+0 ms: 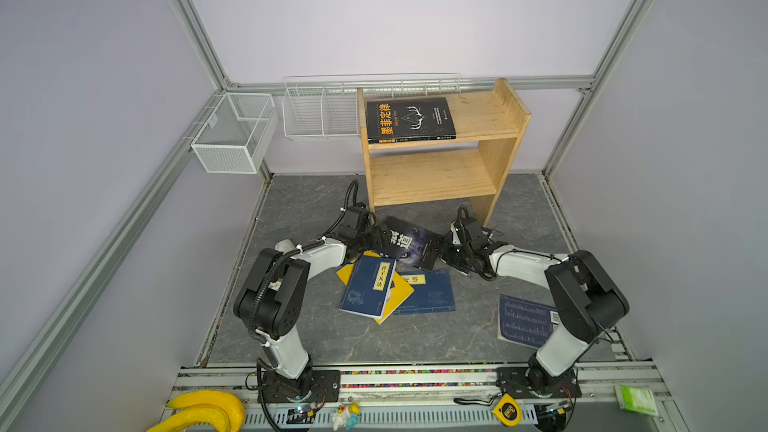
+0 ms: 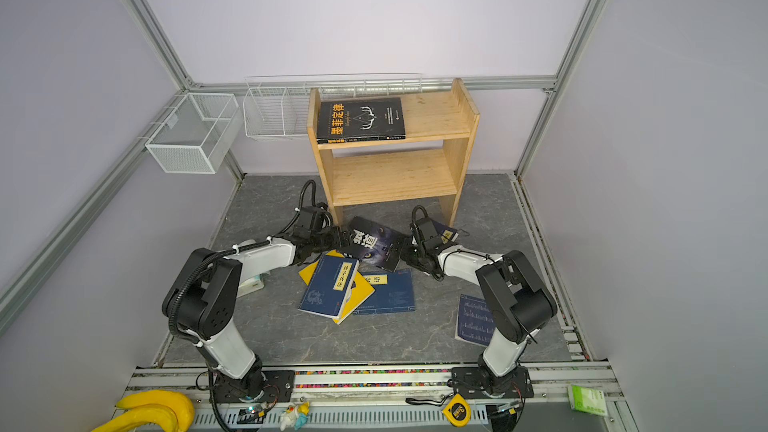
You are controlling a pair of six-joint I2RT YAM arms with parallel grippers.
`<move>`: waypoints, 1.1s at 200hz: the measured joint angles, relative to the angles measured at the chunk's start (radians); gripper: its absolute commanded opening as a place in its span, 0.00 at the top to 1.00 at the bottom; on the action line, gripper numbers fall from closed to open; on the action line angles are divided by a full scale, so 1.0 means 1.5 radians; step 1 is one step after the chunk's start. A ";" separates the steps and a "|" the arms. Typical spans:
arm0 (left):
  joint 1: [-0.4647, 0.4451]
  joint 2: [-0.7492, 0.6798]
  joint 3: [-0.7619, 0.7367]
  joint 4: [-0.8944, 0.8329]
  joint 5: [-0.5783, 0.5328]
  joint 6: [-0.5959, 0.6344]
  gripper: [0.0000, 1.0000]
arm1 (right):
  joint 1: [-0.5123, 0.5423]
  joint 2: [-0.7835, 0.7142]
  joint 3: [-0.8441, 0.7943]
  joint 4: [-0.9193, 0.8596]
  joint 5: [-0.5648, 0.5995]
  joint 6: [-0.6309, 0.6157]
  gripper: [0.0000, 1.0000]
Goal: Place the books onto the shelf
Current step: 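Lower both grippers toward the wolf-eye dark book on the table, then grasp the wolf-eye dark book's edges with left and right grippers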
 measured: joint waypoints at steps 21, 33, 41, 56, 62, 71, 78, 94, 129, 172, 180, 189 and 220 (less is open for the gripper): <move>0.001 0.017 0.000 0.013 0.001 -0.002 0.12 | 0.010 0.013 0.022 -0.022 0.016 0.011 0.17; 0.002 0.025 0.000 0.020 0.001 -0.003 0.12 | 0.017 0.013 0.028 -0.033 0.026 0.016 0.17; 0.002 0.030 0.000 0.023 0.002 -0.006 0.13 | 0.023 0.013 0.030 -0.041 0.031 0.019 0.17; 0.003 0.037 0.000 0.030 0.005 -0.010 0.14 | 0.036 0.015 0.034 -0.058 0.034 0.025 0.17; 0.003 0.040 0.000 0.033 0.008 -0.011 0.15 | 0.041 0.017 0.035 -0.066 0.034 0.028 0.18; 0.004 0.044 0.000 0.037 0.012 -0.014 0.15 | 0.049 0.024 0.036 -0.072 0.035 0.028 0.17; 0.006 0.047 0.000 0.040 0.017 -0.014 0.16 | 0.054 0.025 0.042 -0.078 0.035 0.031 0.17; 0.007 0.055 0.000 0.045 0.026 -0.016 0.16 | 0.062 0.027 0.046 -0.084 0.037 0.031 0.17; 0.010 0.060 0.000 0.053 0.058 -0.026 0.20 | 0.065 0.041 0.056 -0.070 0.030 0.031 0.18; 0.013 0.062 -0.003 0.071 0.097 -0.064 0.22 | 0.058 0.048 0.060 -0.065 0.017 0.034 0.29; 0.013 0.062 -0.006 0.079 0.106 -0.077 0.22 | 0.055 0.049 0.060 -0.063 0.010 0.035 0.32; 0.013 0.062 -0.008 0.086 0.109 -0.084 0.23 | 0.050 0.050 0.060 -0.062 0.005 0.037 0.35; 0.013 0.049 -0.014 0.098 0.118 -0.099 0.23 | 0.041 0.051 0.059 -0.059 -0.003 0.045 0.37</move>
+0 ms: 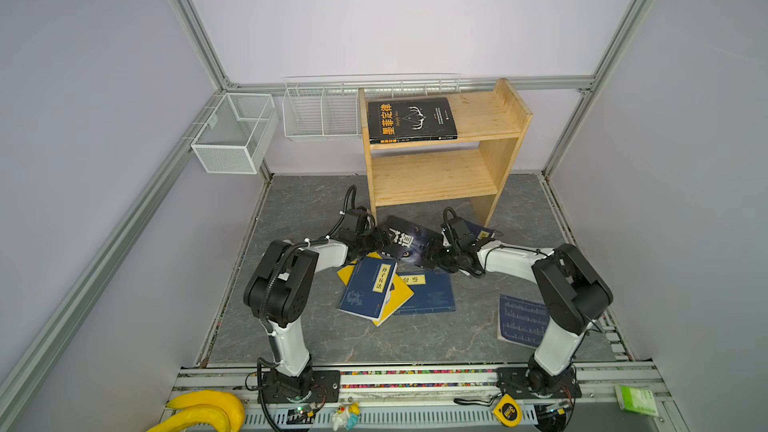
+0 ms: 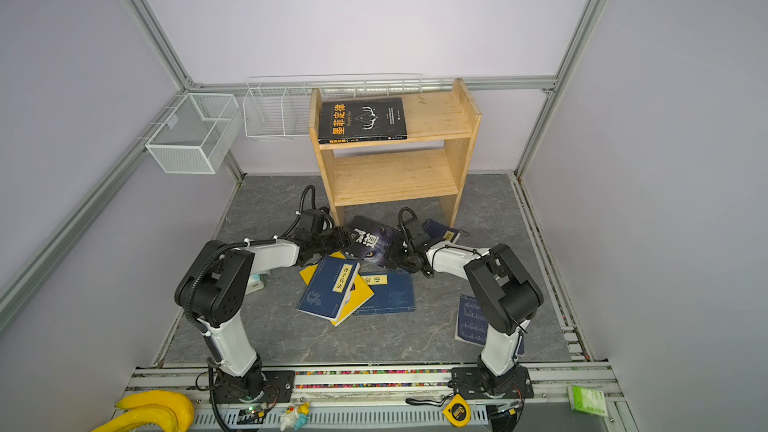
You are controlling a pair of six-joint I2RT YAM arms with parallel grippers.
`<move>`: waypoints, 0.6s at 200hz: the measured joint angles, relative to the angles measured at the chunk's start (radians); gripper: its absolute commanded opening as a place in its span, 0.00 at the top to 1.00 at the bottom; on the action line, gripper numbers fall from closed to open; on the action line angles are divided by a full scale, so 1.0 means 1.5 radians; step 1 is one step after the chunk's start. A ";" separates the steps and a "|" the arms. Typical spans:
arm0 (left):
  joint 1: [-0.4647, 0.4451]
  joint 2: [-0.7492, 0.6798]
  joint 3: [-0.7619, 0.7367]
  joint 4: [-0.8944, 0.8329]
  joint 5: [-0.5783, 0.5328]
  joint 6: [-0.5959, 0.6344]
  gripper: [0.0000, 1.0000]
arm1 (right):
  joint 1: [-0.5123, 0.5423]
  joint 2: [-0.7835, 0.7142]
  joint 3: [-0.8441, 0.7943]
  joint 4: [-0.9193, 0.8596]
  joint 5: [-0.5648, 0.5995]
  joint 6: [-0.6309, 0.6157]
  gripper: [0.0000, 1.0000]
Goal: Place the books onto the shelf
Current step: 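Grasp the wolf-eye dark book's edges with left and right grippers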
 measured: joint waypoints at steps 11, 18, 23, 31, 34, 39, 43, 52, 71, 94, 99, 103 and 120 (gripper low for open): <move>0.000 -0.010 -0.001 0.002 0.005 -0.008 0.22 | -0.001 0.000 0.000 0.000 0.000 0.000 0.37; 0.000 -0.017 -0.001 0.002 0.008 -0.015 0.22 | -0.001 0.000 0.000 0.000 0.000 0.001 0.37; 0.000 -0.022 -0.001 0.002 0.009 -0.020 0.21 | -0.001 0.000 0.000 0.000 0.000 0.001 0.37; 0.000 -0.032 -0.001 0.002 0.012 -0.028 0.21 | -0.001 0.000 0.000 0.000 0.000 0.001 0.37; 0.000 -0.035 -0.001 0.002 0.013 -0.032 0.21 | -0.001 0.000 0.000 0.000 0.000 0.002 0.37; 0.000 -0.040 -0.001 0.002 0.016 -0.037 0.21 | -0.001 -0.001 0.000 0.000 0.000 0.002 0.37; 0.000 -0.045 -0.001 0.002 0.018 -0.042 0.21 | -0.001 -0.001 0.000 0.000 -0.001 0.003 0.37; 0.000 -0.054 -0.002 0.005 0.023 -0.053 0.21 | -0.001 -0.001 0.000 0.000 -0.002 0.003 0.37; 0.000 -0.079 -0.010 0.027 0.038 -0.081 0.21 | -0.004 -0.003 -0.001 -0.003 -0.011 0.006 0.38; 0.000 -0.119 -0.036 0.066 0.057 -0.122 0.21 | -0.005 -0.017 -0.004 -0.011 -0.022 0.008 0.38; 0.000 -0.130 -0.043 0.071 0.060 -0.130 0.21 | -0.005 -0.021 -0.004 -0.016 -0.027 0.007 0.38; 0.000 -0.143 -0.050 0.073 0.062 -0.136 0.21 | -0.005 -0.025 -0.005 -0.018 -0.031 0.007 0.38; -0.003 -0.196 -0.076 0.068 0.062 -0.152 0.20 | -0.002 -0.040 -0.006 -0.026 -0.046 0.002 0.38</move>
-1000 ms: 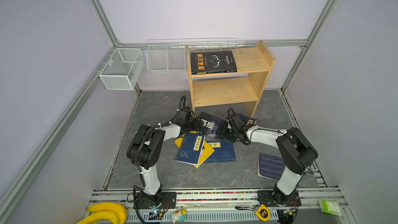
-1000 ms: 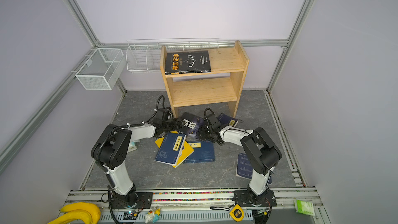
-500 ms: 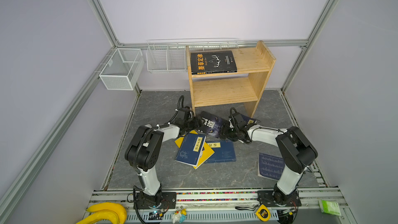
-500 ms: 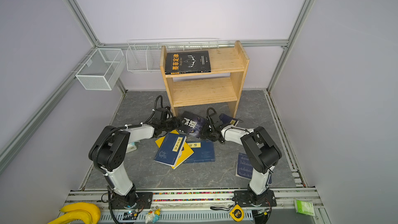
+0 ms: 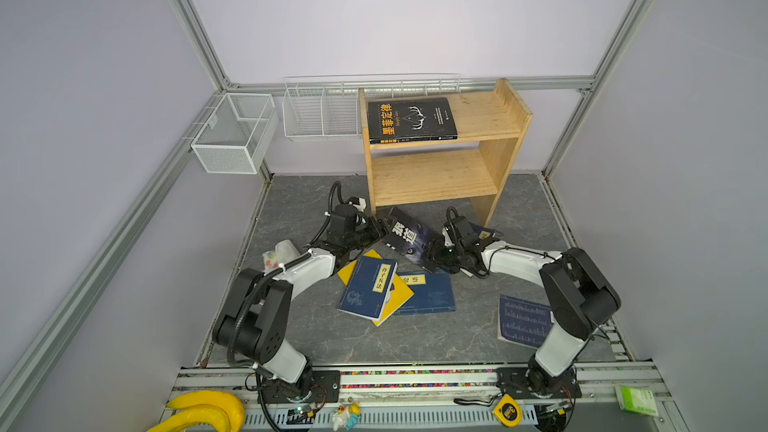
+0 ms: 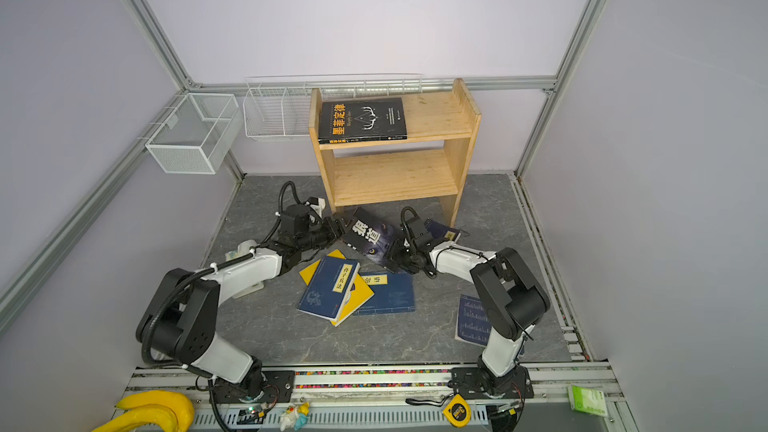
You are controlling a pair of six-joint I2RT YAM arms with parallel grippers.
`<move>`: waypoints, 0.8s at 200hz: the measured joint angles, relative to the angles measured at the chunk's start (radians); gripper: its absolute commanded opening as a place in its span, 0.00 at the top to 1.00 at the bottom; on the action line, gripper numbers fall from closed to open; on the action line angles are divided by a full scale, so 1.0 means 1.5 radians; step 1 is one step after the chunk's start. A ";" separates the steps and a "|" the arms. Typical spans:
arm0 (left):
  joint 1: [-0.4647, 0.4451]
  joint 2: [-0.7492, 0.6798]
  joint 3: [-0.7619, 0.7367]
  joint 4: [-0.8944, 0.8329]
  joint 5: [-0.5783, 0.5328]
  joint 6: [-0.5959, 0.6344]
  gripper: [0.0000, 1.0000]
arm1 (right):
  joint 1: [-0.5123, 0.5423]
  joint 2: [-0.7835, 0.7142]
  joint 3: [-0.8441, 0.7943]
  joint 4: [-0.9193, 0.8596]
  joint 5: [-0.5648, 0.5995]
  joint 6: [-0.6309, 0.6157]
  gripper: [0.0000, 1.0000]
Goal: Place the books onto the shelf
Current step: 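Grasp the wolf-eye dark book's edges with left and right grippers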
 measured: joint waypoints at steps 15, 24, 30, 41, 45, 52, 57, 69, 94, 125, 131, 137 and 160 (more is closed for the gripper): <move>-0.012 -0.052 -0.017 -0.020 -0.007 -0.006 0.18 | 0.005 -0.016 0.000 -0.010 -0.011 -0.009 0.38; -0.027 -0.079 -0.025 -0.038 -0.009 -0.009 0.18 | 0.011 -0.026 0.000 -0.007 -0.025 -0.015 0.38; -0.041 -0.097 -0.033 -0.052 -0.010 -0.013 0.17 | 0.017 -0.034 0.000 -0.005 -0.032 -0.019 0.38; -0.070 -0.125 -0.050 -0.079 -0.010 -0.020 0.17 | 0.029 -0.052 0.000 -0.004 -0.043 -0.027 0.38; -0.080 -0.136 -0.057 -0.088 -0.012 -0.023 0.17 | 0.034 -0.060 0.000 -0.006 -0.044 -0.031 0.38; -0.095 -0.152 -0.071 -0.103 -0.014 -0.027 0.17 | 0.040 -0.069 0.000 -0.010 -0.046 -0.037 0.37; -0.105 -0.165 -0.083 -0.114 -0.016 -0.033 0.17 | 0.044 -0.075 0.000 -0.015 -0.047 -0.042 0.37; -0.115 -0.195 -0.116 -0.136 -0.027 -0.042 0.15 | 0.051 -0.080 0.000 -0.023 -0.046 -0.052 0.37; -0.116 -0.253 -0.186 -0.191 -0.081 -0.060 0.14 | 0.055 -0.077 -0.005 -0.036 -0.041 -0.069 0.37; -0.116 -0.290 -0.253 -0.224 -0.150 -0.089 0.14 | 0.055 -0.042 -0.005 -0.055 -0.036 -0.081 0.37; -0.116 -0.293 -0.264 -0.224 -0.161 -0.095 0.14 | 0.056 -0.034 -0.005 -0.060 -0.036 -0.083 0.37; -0.116 -0.296 -0.272 -0.223 -0.169 -0.099 0.14 | 0.056 -0.028 -0.005 -0.065 -0.035 -0.085 0.36; -0.116 -0.302 -0.291 -0.202 -0.196 -0.112 0.14 | 0.059 -0.025 -0.011 -0.076 -0.028 -0.093 0.34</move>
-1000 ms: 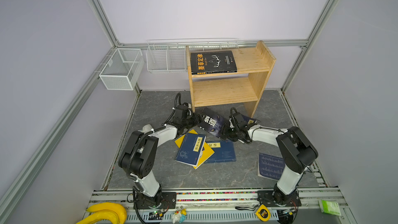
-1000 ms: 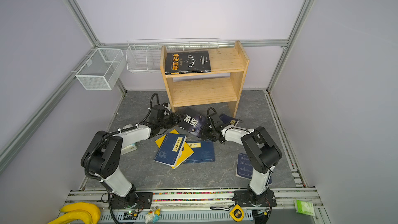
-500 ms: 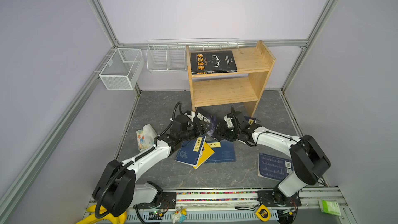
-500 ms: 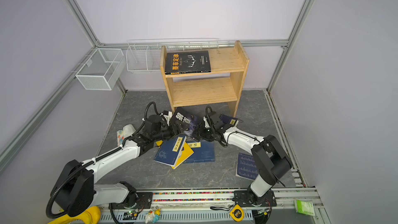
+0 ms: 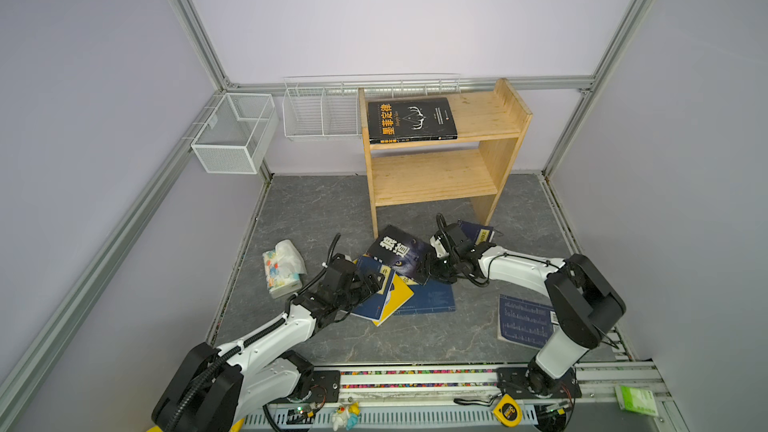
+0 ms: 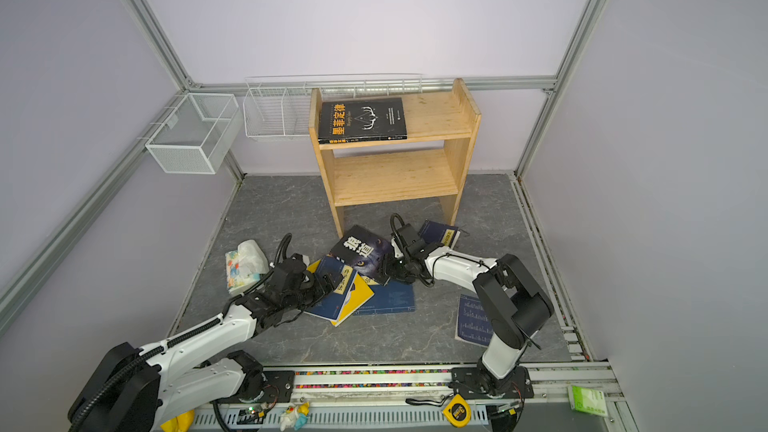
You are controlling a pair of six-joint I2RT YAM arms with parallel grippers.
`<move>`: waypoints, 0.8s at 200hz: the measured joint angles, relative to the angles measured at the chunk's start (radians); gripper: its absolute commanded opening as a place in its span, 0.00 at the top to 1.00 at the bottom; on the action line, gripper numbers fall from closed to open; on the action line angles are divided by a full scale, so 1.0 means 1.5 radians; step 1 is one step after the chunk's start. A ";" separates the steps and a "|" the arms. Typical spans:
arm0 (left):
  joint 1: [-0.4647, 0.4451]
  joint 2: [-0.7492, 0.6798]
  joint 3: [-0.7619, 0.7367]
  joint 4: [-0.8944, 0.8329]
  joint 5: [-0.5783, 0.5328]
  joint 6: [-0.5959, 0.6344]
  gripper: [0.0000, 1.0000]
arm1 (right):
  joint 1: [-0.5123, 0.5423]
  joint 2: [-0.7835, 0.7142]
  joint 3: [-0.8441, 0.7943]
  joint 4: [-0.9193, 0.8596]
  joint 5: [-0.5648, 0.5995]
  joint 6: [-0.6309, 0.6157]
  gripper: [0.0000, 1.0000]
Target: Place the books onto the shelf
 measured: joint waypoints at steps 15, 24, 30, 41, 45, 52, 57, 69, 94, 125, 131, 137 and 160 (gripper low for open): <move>0.000 0.001 0.000 0.018 -0.011 -0.003 0.14 | 0.004 -0.002 0.000 -0.002 0.009 -0.009 0.32; 0.000 0.003 0.000 0.028 -0.017 -0.003 0.14 | 0.006 -0.006 0.000 -0.007 0.017 -0.016 0.31; 0.000 0.006 0.000 0.034 -0.020 -0.004 0.14 | 0.007 -0.011 0.000 -0.014 0.025 -0.021 0.31; 0.000 0.014 0.002 0.042 -0.025 -0.005 0.14 | 0.008 -0.025 0.002 -0.032 0.043 -0.032 0.29; 0.000 0.019 0.003 0.044 -0.027 -0.005 0.15 | 0.008 -0.032 0.004 -0.039 0.053 -0.037 0.29; 0.000 0.027 0.006 0.047 -0.031 -0.005 0.15 | 0.008 -0.042 0.007 -0.049 0.067 -0.046 0.27; 0.000 0.033 0.008 0.052 -0.033 -0.006 0.15 | 0.008 -0.051 0.011 -0.056 0.079 -0.052 0.26; 0.000 0.048 0.015 0.062 -0.037 -0.008 0.15 | 0.009 -0.072 0.019 -0.066 0.107 -0.071 0.23; 0.001 0.078 0.043 0.073 -0.045 -0.010 0.15 | 0.008 -0.105 0.051 -0.067 0.168 -0.128 0.21; 0.001 0.114 0.086 0.075 -0.052 -0.030 0.14 | -0.010 -0.077 0.117 -0.055 0.187 -0.197 0.20; 0.002 0.123 0.094 0.075 -0.052 -0.032 0.14 | -0.017 -0.067 0.127 -0.048 0.182 -0.204 0.20; 0.001 0.131 0.099 0.076 -0.051 -0.034 0.14 | -0.024 -0.056 0.134 -0.040 0.179 -0.211 0.20; 0.002 0.169 0.111 0.089 -0.046 -0.048 0.14 | -0.045 -0.015 0.140 -0.019 0.149 -0.229 0.20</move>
